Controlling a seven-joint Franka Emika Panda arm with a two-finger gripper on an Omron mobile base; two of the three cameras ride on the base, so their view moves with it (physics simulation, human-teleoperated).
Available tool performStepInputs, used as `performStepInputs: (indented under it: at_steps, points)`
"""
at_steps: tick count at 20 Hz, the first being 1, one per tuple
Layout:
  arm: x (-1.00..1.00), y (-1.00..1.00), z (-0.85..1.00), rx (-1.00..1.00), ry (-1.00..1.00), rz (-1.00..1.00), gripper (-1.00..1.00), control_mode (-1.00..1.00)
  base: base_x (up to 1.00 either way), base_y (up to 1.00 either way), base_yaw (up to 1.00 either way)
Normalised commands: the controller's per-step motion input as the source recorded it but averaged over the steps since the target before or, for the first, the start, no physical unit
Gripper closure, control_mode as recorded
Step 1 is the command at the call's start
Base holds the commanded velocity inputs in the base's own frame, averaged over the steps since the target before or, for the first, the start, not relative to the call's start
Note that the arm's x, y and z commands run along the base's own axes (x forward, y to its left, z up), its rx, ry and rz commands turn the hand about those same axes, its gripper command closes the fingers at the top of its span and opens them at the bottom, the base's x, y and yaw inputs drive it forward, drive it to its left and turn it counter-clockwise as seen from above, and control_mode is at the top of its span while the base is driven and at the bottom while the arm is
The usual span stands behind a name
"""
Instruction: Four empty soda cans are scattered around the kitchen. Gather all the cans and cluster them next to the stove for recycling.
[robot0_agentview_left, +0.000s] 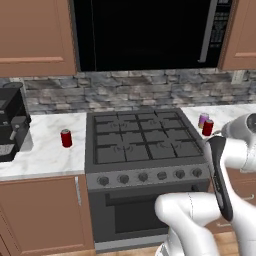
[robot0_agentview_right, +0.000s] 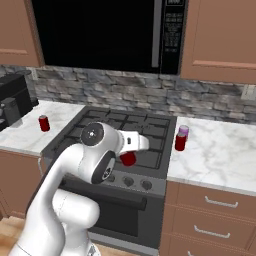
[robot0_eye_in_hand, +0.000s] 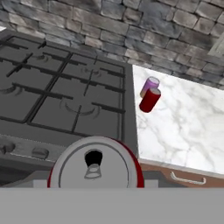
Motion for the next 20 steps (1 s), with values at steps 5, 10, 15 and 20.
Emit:
performStepInputs:
  at_steps: [5,10,15,20]
  points:
    - [0.15,-0.45,-0.15,0.0,0.0,0.0,1.0,-1.0,0.0,0.0,0.0]
    - [0.15,-0.41,-0.14,0.0,0.0,0.0,1.0,-1.0,0.0,0.0,0.0]
    - [0.21,-0.37,-0.07,0.0,0.0,0.0,1.0,-1.0,0.0,0.0,0.0]
    - [0.2,-0.27,-0.1,0.0,0.0,0.0,1.0,-1.0,0.0,0.0,0.0]
